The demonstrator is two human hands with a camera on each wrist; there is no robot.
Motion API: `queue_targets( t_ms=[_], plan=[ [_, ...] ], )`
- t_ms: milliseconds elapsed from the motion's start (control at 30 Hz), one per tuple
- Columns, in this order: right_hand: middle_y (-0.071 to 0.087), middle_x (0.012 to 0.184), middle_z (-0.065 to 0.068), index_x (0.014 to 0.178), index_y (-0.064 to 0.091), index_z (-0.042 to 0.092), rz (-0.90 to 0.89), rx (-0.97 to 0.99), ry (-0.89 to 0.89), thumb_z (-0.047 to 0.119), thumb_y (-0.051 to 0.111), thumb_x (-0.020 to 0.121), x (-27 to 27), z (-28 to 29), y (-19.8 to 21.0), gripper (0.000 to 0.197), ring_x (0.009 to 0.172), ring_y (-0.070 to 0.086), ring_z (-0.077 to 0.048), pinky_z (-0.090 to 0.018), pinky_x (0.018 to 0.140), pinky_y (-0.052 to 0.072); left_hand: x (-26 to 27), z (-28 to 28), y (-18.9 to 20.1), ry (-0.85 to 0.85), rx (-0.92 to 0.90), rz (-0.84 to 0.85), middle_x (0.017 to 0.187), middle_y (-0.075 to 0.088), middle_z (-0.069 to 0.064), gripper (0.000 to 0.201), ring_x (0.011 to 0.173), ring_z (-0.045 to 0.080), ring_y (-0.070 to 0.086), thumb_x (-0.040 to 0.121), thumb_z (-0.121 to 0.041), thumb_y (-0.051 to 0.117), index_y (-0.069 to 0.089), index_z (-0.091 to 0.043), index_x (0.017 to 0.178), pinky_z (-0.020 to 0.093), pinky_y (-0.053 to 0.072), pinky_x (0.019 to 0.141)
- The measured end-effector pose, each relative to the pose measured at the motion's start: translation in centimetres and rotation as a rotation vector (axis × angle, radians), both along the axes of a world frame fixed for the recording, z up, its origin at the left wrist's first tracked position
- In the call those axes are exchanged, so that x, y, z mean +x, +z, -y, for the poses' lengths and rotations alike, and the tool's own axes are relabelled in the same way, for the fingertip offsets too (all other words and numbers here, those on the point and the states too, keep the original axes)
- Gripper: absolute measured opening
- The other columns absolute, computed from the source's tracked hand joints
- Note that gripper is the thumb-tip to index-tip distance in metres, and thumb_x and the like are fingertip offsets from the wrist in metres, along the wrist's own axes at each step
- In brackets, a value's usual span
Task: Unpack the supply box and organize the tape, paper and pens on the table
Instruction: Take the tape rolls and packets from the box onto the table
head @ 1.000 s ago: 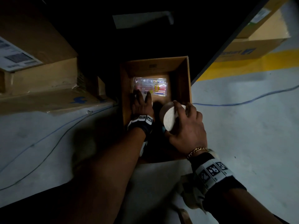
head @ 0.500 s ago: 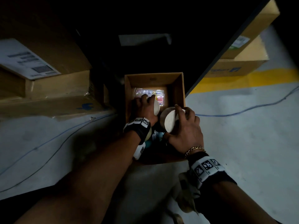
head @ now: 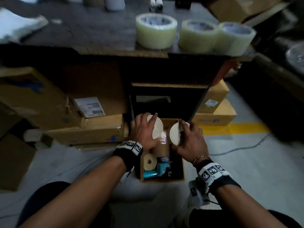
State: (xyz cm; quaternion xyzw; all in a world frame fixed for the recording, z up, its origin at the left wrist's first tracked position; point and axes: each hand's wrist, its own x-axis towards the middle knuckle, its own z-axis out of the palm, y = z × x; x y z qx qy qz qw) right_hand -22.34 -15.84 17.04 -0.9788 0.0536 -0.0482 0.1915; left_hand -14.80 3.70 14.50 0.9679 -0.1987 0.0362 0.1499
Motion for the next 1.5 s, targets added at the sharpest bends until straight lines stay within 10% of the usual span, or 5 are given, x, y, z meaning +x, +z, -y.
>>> queue_targets(
  t_ms=[400, 700, 1167, 1500],
  plan=[
    [0.041, 0.139, -0.009, 0.147, 0.029, 0.017, 0.499, -0.016, 0.203, 0.057, 0.067, 0.054, 0.4, -9.3, 20.3, 0.109, 0.121, 0.041, -0.029, -0.039, 0.106, 0.038, -3.0, -11.5, 21.1, 0.074, -0.175, 0.498, 0.142, 0.037, 0.006, 0.106, 0.126, 0.03, 0.031, 0.053, -0.06, 0.062, 0.028, -0.028, 0.149, 0.046, 0.042, 0.101],
    [0.04, 0.135, -0.009, 0.144, 0.038, 0.023, 0.504, 0.132, 0.297, 0.047, 0.079, 0.061, 8.8, -14.3, 30.8, 0.096, 0.124, 0.041, -0.027, -0.032, 0.1, 0.039, 2.2, -17.4, 31.8, 0.211, -0.332, 0.568, 0.136, 0.045, 0.007, 0.092, 0.122, 0.03, 0.038, 0.055, -0.059, 0.065, 0.044, -0.028, 0.139, 0.04, 0.041, 0.101],
    [0.05, 0.137, -0.004, 0.139, 0.038, 0.036, 0.245, 0.172, 0.246, 0.065, 0.069, 0.045, 18.8, -16.5, 32.4, 0.103, 0.119, 0.05, -0.026, -0.043, 0.096, 0.049, 12.1, -17.2, 34.0, 0.3, -0.324, 0.294, 0.133, 0.057, -0.002, 0.08, 0.118, 0.029, 0.046, 0.056, -0.058, 0.071, 0.052, -0.037, 0.131, 0.036, 0.044, 0.093],
    [0.038, 0.151, -0.004, 0.147, 0.028, 0.031, 0.1, -0.055, 0.22, 0.064, 0.064, 0.072, 20.0, -16.6, 29.6, 0.089, 0.133, 0.042, -0.028, -0.05, 0.108, 0.034, 13.5, -17.4, 30.9, 0.316, -0.416, 0.108, 0.152, 0.034, 0.007, 0.093, 0.137, 0.027, 0.035, 0.067, -0.054, 0.079, 0.038, -0.023, 0.145, 0.04, 0.031, 0.112]
  ],
)
